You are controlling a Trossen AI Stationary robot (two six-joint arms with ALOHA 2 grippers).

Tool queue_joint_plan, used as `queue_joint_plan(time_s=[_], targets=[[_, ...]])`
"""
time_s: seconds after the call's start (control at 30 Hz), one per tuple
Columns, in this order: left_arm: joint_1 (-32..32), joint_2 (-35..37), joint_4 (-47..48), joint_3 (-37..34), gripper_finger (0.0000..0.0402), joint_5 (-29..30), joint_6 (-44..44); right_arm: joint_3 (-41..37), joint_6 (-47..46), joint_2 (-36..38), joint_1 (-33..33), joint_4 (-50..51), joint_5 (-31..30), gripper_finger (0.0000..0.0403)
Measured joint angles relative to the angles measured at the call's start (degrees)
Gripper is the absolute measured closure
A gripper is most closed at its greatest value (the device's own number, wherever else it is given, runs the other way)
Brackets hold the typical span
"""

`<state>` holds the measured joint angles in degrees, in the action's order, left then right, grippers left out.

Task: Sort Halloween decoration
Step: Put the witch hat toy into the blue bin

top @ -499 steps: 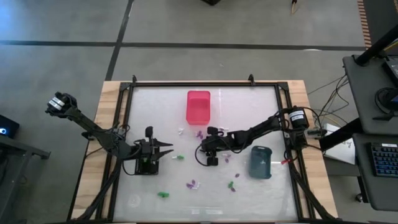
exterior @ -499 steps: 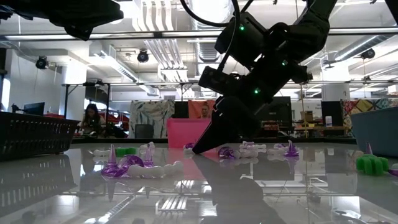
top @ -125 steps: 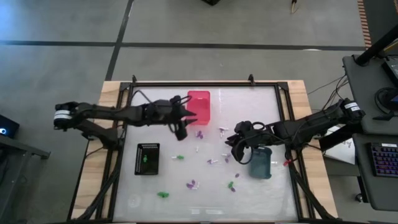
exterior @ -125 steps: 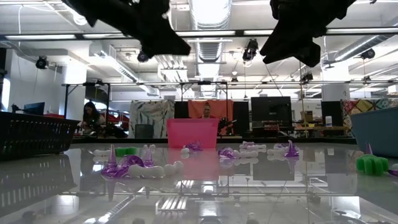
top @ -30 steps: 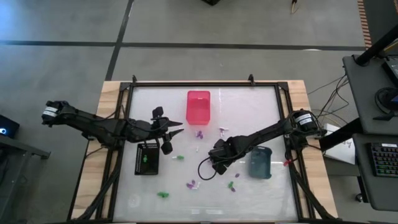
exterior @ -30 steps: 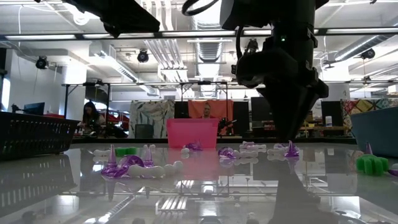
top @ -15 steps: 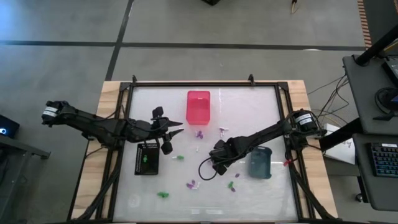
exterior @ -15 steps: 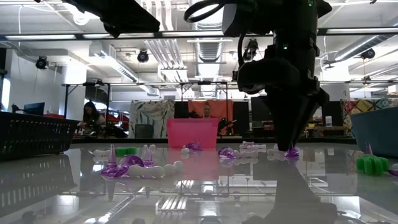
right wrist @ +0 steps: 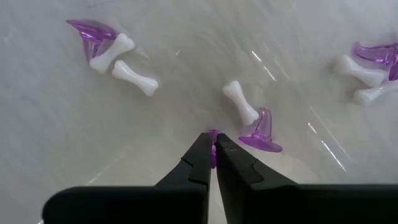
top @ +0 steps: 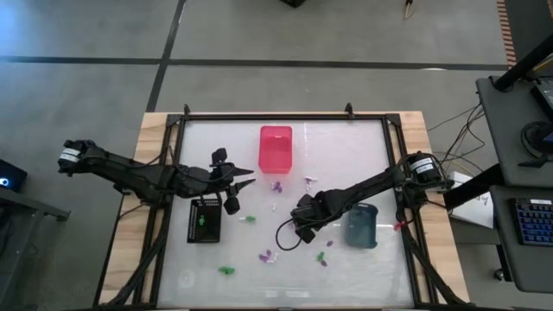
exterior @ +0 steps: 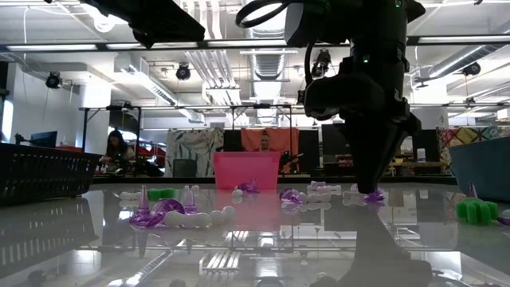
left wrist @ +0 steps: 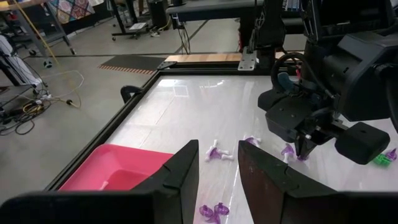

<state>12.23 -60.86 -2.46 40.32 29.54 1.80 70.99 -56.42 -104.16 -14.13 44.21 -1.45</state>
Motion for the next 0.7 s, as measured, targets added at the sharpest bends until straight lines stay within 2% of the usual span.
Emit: queue_joint_plan(time_s=[0.37, 0.57, 0.7], targets=[[0.0, -0.02, -0.04, 0.0, 0.0306, 0.0, 0.0, 5.82, 6.46, 2.43, -0.26, 2.76, 4.19, 0.0394], [0.0, -0.02, -0.02, 0.02, 0.0306, -0.02, 0.0, 7.01, 8.37, 7.65, -1.12, 12.75, 4.53, 0.0394], [0.0, -0.02, -0.02, 0.02, 0.0306, 0.0, 0.0, 6.44, 3.76, 12.43, -2.69, 22.4, 2.45, 0.0394]])
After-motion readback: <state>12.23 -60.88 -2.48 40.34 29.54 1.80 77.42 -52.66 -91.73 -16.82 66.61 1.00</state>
